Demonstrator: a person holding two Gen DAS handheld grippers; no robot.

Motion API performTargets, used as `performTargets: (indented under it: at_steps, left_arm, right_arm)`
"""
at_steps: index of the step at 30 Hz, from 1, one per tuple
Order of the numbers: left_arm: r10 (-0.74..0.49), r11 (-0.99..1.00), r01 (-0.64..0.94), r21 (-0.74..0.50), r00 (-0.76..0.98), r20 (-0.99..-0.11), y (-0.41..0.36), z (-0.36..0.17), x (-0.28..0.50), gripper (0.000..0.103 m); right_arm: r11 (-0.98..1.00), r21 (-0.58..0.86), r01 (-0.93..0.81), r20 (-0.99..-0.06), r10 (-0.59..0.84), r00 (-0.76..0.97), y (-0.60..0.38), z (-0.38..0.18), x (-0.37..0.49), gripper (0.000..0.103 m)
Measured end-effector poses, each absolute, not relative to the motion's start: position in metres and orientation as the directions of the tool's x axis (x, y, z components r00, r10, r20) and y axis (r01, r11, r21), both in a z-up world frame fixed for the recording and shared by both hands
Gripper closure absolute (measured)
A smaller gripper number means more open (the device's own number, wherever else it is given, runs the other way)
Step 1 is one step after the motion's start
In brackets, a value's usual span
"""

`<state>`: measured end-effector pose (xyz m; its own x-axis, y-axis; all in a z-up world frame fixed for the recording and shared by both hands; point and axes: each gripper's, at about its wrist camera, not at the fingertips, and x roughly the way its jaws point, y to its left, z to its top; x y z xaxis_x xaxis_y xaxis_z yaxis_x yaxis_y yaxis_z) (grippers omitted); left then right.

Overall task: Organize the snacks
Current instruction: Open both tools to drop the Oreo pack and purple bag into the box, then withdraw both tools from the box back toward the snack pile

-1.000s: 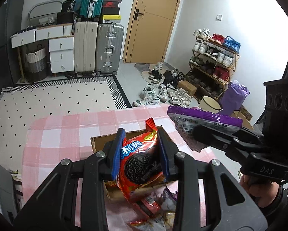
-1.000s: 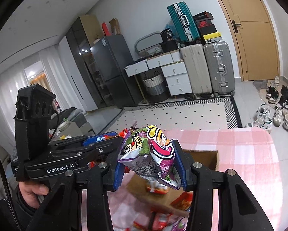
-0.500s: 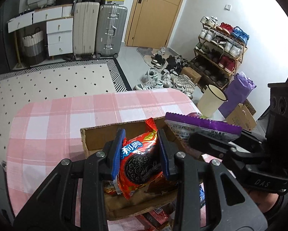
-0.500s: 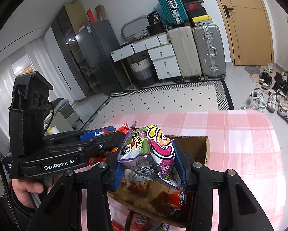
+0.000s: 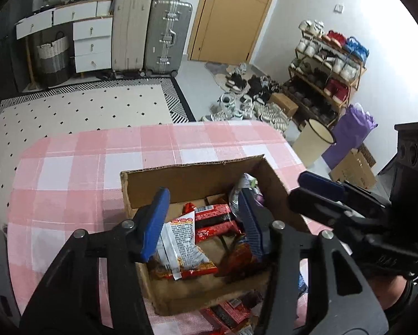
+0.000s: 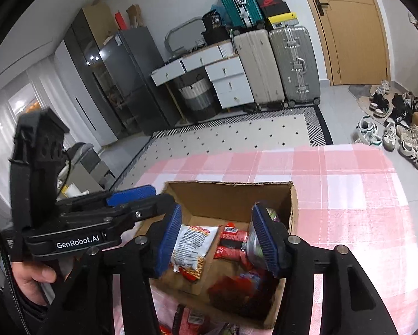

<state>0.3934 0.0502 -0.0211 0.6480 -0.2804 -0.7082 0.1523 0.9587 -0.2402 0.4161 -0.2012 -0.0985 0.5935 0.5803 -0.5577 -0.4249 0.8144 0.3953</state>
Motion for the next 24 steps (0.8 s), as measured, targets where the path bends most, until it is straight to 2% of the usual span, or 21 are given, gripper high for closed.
performTargets:
  at_steps: [3,5,9,10,13,18,21,24]
  left_arm:
    - [-0.254,0.966,0.144,-0.213,0.680,-0.688,0.050,-0.010,0.377,0.055]
    - [-0.238,0.971,0.142,-0.195,0.696,-0.678,0.048,-0.003,0.364,0.051]
    - [-0.236,0.971,0.156,-0.178,0.716,-0.657,0.043,0.015,0.337,0.050]
    - [-0.233,0.972,0.154,-0.177,0.723,-0.651,0.043,0.020,0.328,0.049]
    - [-0.228,0.973,0.151,-0.174,0.741,-0.631,0.042,0.033,0.308,0.033]
    - [-0.238,0.970,0.161,-0.179,0.754,-0.612,0.040,0.050,0.276,0.031]
    - [-0.222,0.975,0.160,-0.155,0.771,-0.597,0.036,0.059,0.250,0.023]
    - [-0.217,0.976,0.162,-0.146,0.785,-0.580,0.034,0.068,0.229,0.022]
  right_arm:
    - [0.813,0.395,-0.427,-0.527,0.582,0.619,-0.210,-0.084,0.401,0.046]
    - [0.811,0.397,-0.430,-0.506,0.584,0.635,-0.216,-0.074,0.389,0.039]
    - [0.810,0.383,-0.443,-0.474,0.585,0.659,-0.223,-0.056,0.365,0.037]
    - [0.809,0.384,-0.445,-0.465,0.586,0.663,-0.225,-0.051,0.358,0.036]
    - [0.807,0.374,-0.456,-0.447,0.588,0.674,-0.229,-0.038,0.339,0.035]
    - [0.793,0.365,-0.487,-0.399,0.606,0.688,-0.234,-0.020,0.304,0.027]
    - [0.791,0.360,-0.494,-0.374,0.607,0.701,-0.239,-0.011,0.282,0.023]
    - [0.791,0.359,-0.496,-0.352,0.607,0.713,-0.242,-0.005,0.262,0.016]
